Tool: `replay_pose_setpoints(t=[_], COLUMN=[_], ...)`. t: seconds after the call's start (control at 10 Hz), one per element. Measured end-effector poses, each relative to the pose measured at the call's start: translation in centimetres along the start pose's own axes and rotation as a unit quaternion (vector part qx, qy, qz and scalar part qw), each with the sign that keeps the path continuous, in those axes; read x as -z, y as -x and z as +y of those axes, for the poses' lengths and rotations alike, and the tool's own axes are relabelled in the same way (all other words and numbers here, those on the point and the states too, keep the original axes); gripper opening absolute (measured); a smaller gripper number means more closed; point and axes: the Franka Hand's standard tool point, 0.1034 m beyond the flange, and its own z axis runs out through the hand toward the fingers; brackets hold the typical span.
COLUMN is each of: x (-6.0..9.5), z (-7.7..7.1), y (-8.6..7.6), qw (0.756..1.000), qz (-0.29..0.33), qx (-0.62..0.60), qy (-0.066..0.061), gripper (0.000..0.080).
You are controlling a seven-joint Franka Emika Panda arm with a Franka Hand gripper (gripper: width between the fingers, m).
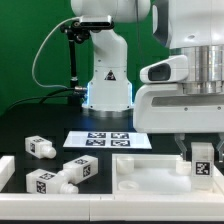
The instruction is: Assemble one leg
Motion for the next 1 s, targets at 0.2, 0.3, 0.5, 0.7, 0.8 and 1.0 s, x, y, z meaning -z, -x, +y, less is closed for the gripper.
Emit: replay_pose_setpoints(t=[0.2,0.3,0.5,0.7,0.8,1.0], x=[-0.05,-0.18,-0.30,-0.31,-0.33,-0.40], z=[-0.59,-0.64,-0.91,-0.95,-0.93,-0.90], y=[0.23,0.16,0.20,0.22,0.21,0.24], qw=[0.987,0.969,0.902,0.830,0.801,0.820], qz=[-0.008,-0.011,-0.008,-0.005,-0.004,-0.004], qx=[-0.158,-0.248,-0.431,-0.557,-0.599,-0.572], qy=[0.003,0.007,-0.001,-0.012,-0.016,-0.015], gripper=[0.0284,0.0284,0.0284,0.0284,0.0284,0.0437])
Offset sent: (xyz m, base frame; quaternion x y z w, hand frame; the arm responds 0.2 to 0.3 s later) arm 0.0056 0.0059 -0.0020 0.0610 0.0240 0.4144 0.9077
